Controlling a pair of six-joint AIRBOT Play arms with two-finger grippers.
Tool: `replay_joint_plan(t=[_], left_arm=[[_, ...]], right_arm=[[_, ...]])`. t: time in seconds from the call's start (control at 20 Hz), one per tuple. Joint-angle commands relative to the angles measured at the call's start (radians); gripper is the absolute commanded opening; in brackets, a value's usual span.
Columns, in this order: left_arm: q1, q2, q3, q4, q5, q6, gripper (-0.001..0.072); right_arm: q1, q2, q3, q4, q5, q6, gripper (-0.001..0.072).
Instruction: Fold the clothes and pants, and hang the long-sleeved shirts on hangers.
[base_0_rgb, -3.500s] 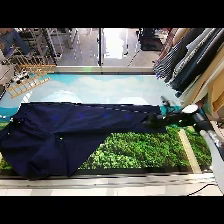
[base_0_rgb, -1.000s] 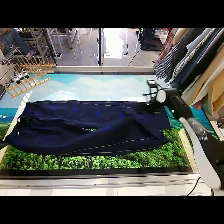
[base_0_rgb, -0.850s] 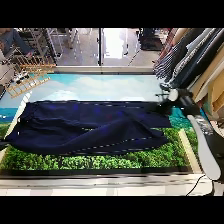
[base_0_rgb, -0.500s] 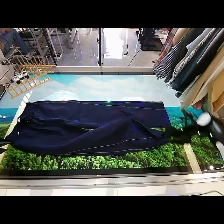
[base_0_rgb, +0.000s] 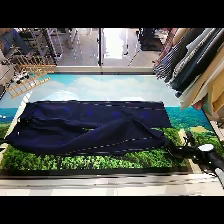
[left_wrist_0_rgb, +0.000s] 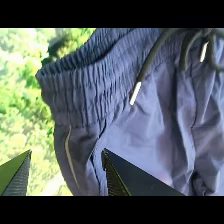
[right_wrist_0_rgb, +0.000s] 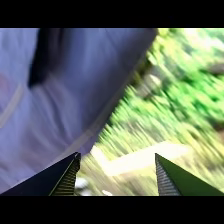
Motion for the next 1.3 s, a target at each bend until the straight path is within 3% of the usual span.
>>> replay_joint_plan(t=[0.0, 0.05, 0.15, 0.25, 0.3, 0.35, 0.45, 0.55, 0.65, 0.75, 0.8, 0.85, 0.9, 0.95, 1.1, 1.25], left_arm=[[-0.026, -0.023, 0.0, -0.027, 0.015, -0.003, 0.0477], [-0.039, -0.027, 0.0, -0.027, 0.019, -0.003, 0.0475], [-0.059, -0.03, 0.0, -0.027, 0.039, -0.033, 0.0422], [-0.078, -0.03, 0.0, -0.028, 0.058, -0.058, 0.0267], [-0.085, -0.03, 0.0, -0.031, 0.061, -0.068, 0.0161], [-0.09, -0.03, 0.0, -0.051, 0.06, -0.066, 0.0028], [-0.094, -0.027, 0.001, -0.135, 0.056, -0.061, 0.0011], [-0.093, -0.017, 0.018, -0.212, 0.019, -0.025, 0.0009], [-0.094, -0.016, 0.071, -0.171, -0.063, -0.021, 0.0009], [-0.094, -0.014, 0.093, -0.068, -0.129, -0.023, 0.0013], [-0.094, -0.015, 0.093, -0.003, -0.161, -0.03, 0.0034], [-0.1, -0.015, 0.093, 0.076, -0.19, -0.036, 0.0203], [-0.105, -0.015, 0.092, 0.145, -0.212, -0.06, 0.0371], [-0.108, -0.015, 0.087, 0.171, -0.219, -0.081, 0.0382], [-0.108, -0.015, 0.052, 0.169, -0.218, -0.089, 0.0382], [-0.098, -0.015, 0.023, 0.169, -0.208, -0.088, 0.0382]], right_arm=[[0.012, -0.097, -0.02, 0.268, -0.106, -0.174, 0.0528], [0.04, -0.124, -0.02, 0.317, -0.134, -0.216, 0.0494], [0.103, -0.148, -0.019, 0.367, -0.205, -0.237, 0.0306], [0.139, -0.144, 0.001, 0.38, -0.22, -0.237, 0.0071], [0.139, -0.132, 0.028, 0.377, -0.193, -0.237, 0.001], [0.139, -0.111, 0.062, 0.366, -0.168, -0.235, 0.0009], [0.139, -0.044, 0.171, 0.264, -0.133, -0.121, 0.0008], [0.139, 0.016, 0.339, 0.036, -0.084, 0.064, 0.0007], [0.139, 0.02, 0.522, -0.248, 0.121, 0.2, 0.0007], [0.139, 0.006, 0.628, -0.51, 0.443, 0.222, 0.001], [0.139, 0.006, 0.623, -0.593, 0.552, 0.221, 0.0014], [0.139, 0.006, 0.605, -0.662, 0.617, 0.222, 0.0186], [0.139, 0.008, 0.579, -0.719, 0.638, 0.222, 0.0511], [0.135, 0.009, 0.553, -0.757, 0.623, 0.235, 0.0566], [0.092, 0.011, 0.483, -0.755, 0.523, 0.266, 0.0566], [-0.017, 0.02, 0.386, -0.641, 0.457, 0.23, 0.0565]])
